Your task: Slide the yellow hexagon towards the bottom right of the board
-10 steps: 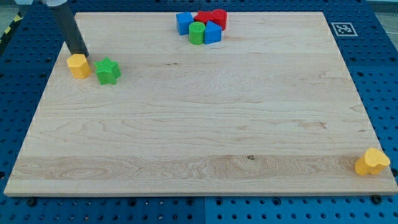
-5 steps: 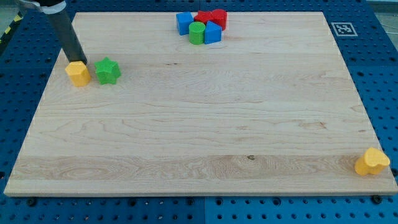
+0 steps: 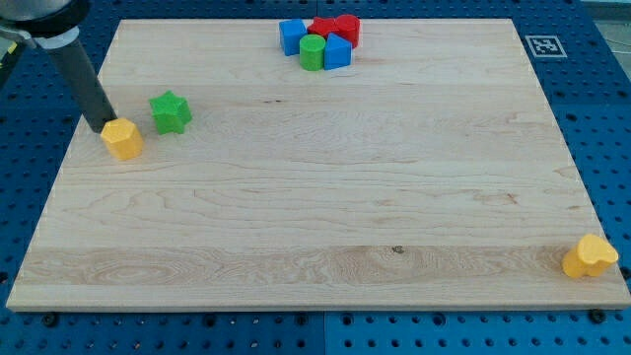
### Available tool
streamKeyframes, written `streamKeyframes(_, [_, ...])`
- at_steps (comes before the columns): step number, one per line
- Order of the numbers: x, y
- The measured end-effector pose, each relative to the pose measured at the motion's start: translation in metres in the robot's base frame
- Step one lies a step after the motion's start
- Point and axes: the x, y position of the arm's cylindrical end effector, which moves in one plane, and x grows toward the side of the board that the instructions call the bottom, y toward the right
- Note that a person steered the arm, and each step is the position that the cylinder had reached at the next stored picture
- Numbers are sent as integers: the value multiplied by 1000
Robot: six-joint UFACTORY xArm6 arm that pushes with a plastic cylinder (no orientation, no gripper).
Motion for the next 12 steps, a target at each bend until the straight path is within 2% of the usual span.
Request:
streamKeyframes(1, [22, 2])
streamKeyframes(3, [38, 23])
streamKeyframes(5, [40, 47])
streamKeyframes(7, [23, 52])
streamKeyframes(11, [28, 137])
streamKeyframes(12, [28, 139])
